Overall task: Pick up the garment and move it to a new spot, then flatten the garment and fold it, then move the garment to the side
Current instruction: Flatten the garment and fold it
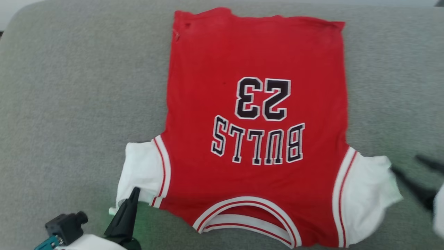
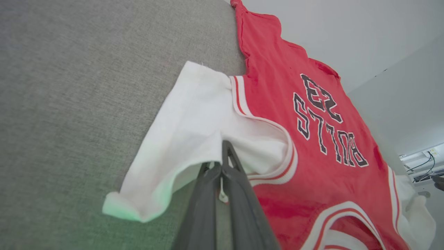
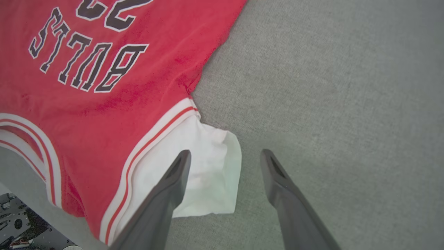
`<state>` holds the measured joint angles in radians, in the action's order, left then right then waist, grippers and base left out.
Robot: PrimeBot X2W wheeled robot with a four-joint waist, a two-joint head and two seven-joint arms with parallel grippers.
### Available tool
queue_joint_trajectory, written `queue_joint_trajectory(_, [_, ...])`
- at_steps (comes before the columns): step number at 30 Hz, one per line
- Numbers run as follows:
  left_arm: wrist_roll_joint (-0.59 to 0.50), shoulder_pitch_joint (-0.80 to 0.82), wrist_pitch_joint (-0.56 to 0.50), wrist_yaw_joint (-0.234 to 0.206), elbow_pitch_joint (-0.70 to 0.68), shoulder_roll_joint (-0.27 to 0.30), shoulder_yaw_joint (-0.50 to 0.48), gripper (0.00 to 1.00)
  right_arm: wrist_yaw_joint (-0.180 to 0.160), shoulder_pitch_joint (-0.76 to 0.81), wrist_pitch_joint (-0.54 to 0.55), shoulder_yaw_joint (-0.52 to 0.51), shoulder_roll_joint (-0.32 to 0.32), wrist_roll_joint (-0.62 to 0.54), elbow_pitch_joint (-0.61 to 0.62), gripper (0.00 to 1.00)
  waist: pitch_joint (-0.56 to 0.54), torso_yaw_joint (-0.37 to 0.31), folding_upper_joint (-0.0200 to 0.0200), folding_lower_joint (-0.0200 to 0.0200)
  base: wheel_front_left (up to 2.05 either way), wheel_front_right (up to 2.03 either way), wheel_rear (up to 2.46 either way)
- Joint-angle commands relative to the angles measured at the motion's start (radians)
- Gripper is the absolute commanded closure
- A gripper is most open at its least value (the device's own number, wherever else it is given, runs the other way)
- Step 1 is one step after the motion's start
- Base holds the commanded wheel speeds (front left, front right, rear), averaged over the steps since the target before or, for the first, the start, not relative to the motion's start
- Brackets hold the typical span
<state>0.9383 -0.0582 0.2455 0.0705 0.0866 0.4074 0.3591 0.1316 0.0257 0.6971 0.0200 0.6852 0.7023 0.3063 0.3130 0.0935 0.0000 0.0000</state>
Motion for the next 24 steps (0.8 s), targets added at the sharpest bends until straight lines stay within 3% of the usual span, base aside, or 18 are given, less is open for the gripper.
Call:
queue_joint_trajectory(1, [-0.010, 0.024, -0.003, 0.002, -0.009, -0.006, 0.007, 1.00, -0.002, -0.040, 0.032, -0.042, 0.011, 0.023, 0.015, 0.00, 0.020, 0.027, 0.0000, 0.0000, 0.00, 0.00, 0.00])
queue_joint_trajectory(5, [-0.019, 0.047, -0.005, 0.005, -0.017, -0.016, 0.021, 1.00, -0.002, -0.145, 0.068, -0.097, 0.034, 0.025, -0.002, 0.00, 0.045, 0.053, 0.0000, 0.0000, 0.00, 0.00, 0.00])
queue_joint_trajectory(9, [-0.037, 0.086, -0.007, 0.011, -0.024, -0.030, 0.041, 1.00, -0.001, -0.362, 0.096, -0.081, 0.014, -0.002, -0.107, 0.00, 0.082, 0.090, 0.0000, 0.0000, 0.00, 0.00, 0.00])
queue_joint_trajectory(17, [-0.062, 0.152, -0.008, 0.030, -0.050, -0.062, 0.093, 1.00, -0.001, -0.801, 0.192, 0.032, -0.022, -0.137, -0.476, 0.00, 0.174, 0.189, 0.0000, 0.0000, 0.00, 0.00, 0.00])
queue_joint_trajectory(24, [-0.080, 0.202, -0.003, 0.045, -0.043, -0.087, 0.140, 1.00, -0.001, -1.020, 0.281, 0.086, -0.028, -0.222, -0.727, 0.00, 0.232, 0.270, 0.0000, 0.0000, 0.00, 0.00, 0.00])
